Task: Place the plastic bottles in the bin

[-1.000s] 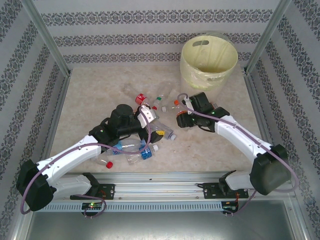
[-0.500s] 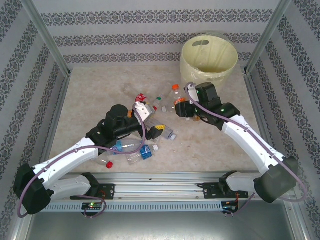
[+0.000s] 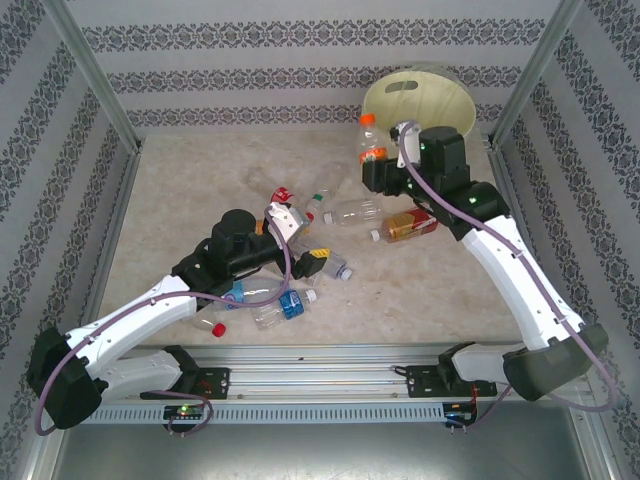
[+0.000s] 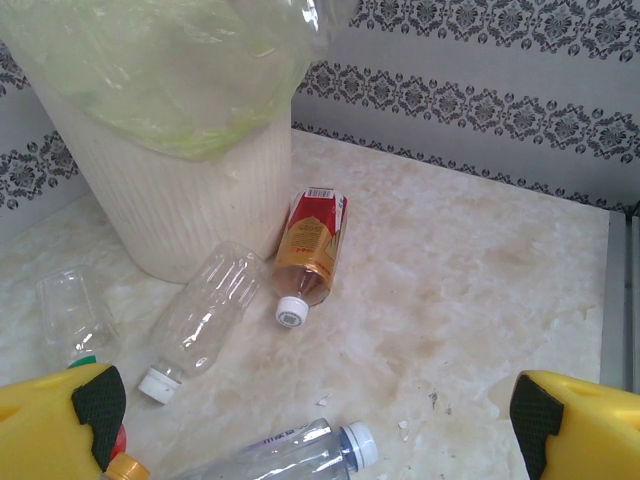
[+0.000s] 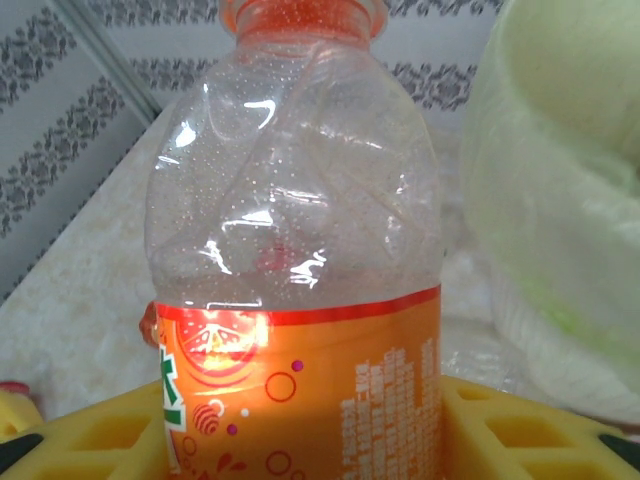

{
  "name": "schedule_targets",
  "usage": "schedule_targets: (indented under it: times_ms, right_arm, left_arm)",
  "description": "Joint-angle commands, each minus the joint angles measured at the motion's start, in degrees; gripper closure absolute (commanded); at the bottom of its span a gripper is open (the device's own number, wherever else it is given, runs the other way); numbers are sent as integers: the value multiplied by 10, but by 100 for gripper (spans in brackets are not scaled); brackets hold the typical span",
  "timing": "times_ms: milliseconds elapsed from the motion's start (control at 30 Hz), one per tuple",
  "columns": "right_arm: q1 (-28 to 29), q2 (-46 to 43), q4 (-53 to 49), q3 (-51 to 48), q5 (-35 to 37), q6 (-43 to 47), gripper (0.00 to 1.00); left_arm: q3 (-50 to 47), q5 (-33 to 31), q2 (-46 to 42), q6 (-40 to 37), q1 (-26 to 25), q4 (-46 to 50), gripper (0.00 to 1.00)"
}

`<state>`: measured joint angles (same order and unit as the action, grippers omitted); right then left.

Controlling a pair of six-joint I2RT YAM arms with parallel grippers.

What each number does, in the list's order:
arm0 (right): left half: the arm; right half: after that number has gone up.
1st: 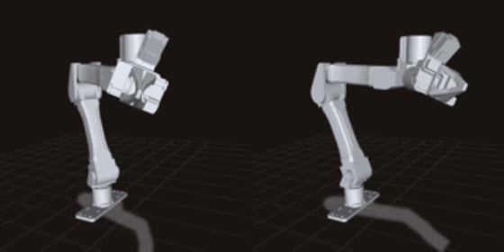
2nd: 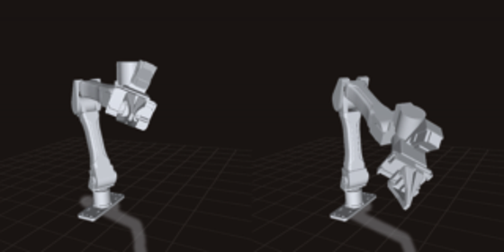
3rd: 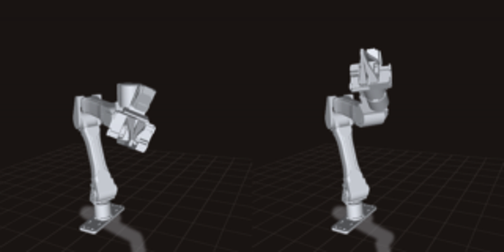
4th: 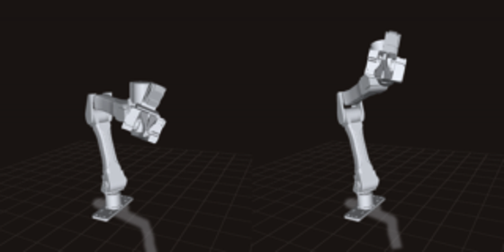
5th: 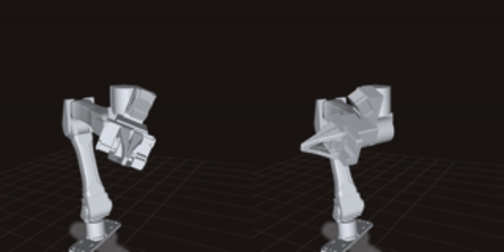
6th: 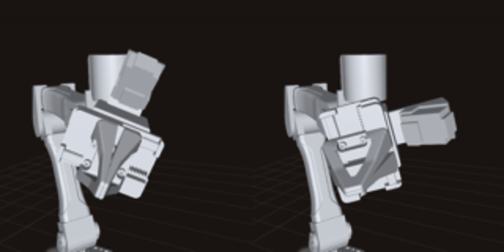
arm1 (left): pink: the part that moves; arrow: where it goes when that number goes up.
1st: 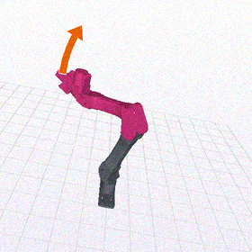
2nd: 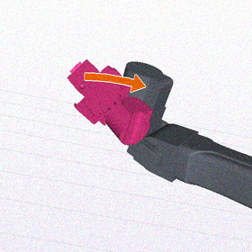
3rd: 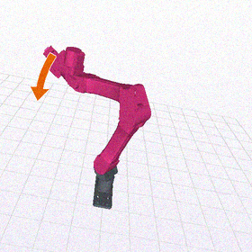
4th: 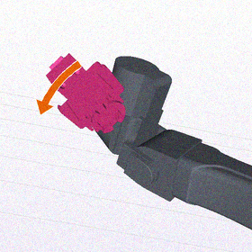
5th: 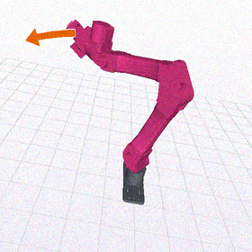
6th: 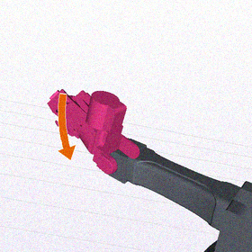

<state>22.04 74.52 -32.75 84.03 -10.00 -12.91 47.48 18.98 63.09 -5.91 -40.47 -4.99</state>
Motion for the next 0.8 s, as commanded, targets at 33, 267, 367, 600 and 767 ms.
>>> schedule_targets:
  times_ms: [33, 267, 367, 600, 767]
  right_arm:
    - [-17, 31, -16, 61, 5, 19, 47]
    - [-48, 86, -21, 146, 28, 23, 48]
    - [-62, 116, -25, 179, 50, 24, 48]
    - [-98, 190, -44, 250, 83, 26, 49]
    - [-118, 248, -77, 312, 104, 33, 49]
  left_arm:
    - [3, -8, -8, 5, -8, -12, 0]
    - [1, -3, -5, -18, -7, -9, 0]
    - [2, -5, -3, -22, -8, -6, 0]
    - [-4, -2, -7, -24, -8, -17, 0]
    - [-10, -2, -7, -35, -8, -23, 0]
